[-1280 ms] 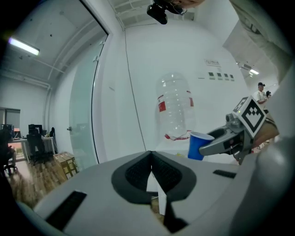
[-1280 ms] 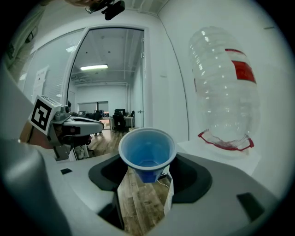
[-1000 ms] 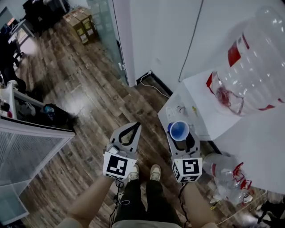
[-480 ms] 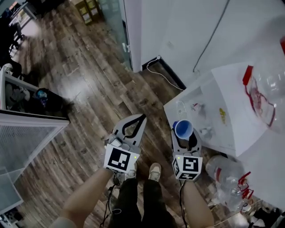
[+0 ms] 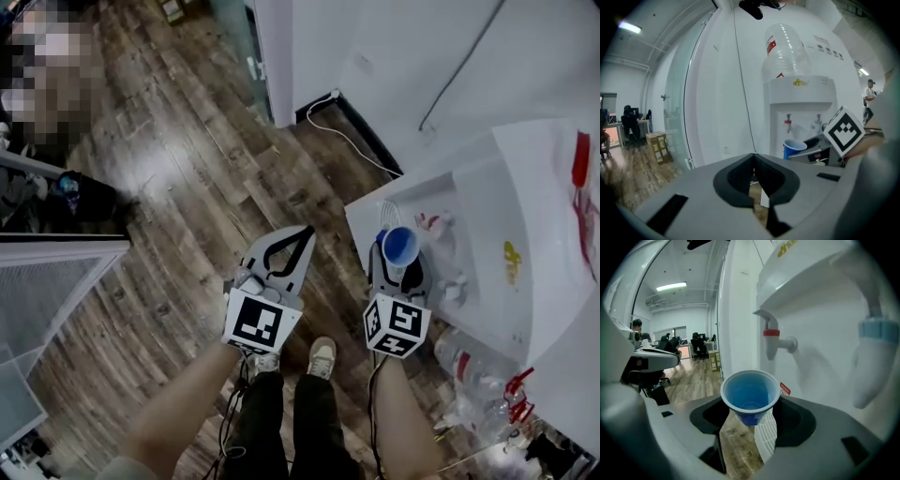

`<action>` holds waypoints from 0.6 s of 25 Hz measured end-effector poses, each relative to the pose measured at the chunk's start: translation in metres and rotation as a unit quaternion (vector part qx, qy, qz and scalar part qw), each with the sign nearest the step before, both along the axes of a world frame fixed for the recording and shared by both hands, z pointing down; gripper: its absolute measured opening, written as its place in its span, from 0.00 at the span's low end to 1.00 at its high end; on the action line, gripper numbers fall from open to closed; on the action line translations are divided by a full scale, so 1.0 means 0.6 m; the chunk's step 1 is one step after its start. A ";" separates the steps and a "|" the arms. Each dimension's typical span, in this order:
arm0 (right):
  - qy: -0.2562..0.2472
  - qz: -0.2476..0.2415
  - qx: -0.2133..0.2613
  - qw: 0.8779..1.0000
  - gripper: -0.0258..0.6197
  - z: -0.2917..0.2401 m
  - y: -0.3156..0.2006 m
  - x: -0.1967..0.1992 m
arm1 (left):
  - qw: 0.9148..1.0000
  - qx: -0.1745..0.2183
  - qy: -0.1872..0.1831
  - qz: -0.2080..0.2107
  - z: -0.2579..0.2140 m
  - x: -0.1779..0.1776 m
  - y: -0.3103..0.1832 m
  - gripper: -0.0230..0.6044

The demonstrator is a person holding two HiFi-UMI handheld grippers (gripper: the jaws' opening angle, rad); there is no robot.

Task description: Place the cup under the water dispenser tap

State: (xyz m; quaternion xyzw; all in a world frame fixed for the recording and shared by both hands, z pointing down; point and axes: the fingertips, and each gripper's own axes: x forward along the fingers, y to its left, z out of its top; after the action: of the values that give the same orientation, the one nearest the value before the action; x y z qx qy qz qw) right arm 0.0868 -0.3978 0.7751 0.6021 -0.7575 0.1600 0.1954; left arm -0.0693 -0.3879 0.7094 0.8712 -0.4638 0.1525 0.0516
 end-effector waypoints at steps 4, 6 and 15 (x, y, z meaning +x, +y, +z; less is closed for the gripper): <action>0.008 0.021 -0.004 1.000 0.49 0.053 -0.031 0.009 | 1.000 -0.013 0.011 -0.002 0.032 0.009 -0.022 0.05; 0.006 0.039 -0.008 0.999 0.49 0.076 -0.040 0.022 | 1.000 -0.018 0.011 0.001 0.047 0.015 -0.030 0.05; 0.007 0.072 -0.015 0.997 0.50 0.123 -0.060 0.052 | 0.999 -0.035 0.035 -0.007 0.076 0.019 -0.058 0.05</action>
State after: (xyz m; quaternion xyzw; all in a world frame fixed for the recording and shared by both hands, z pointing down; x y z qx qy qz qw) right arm 0.1180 -0.4337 0.8488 0.6533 -0.7081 0.1809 0.1979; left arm -0.0580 -0.4229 0.7548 0.8705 -0.4619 0.1377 0.0998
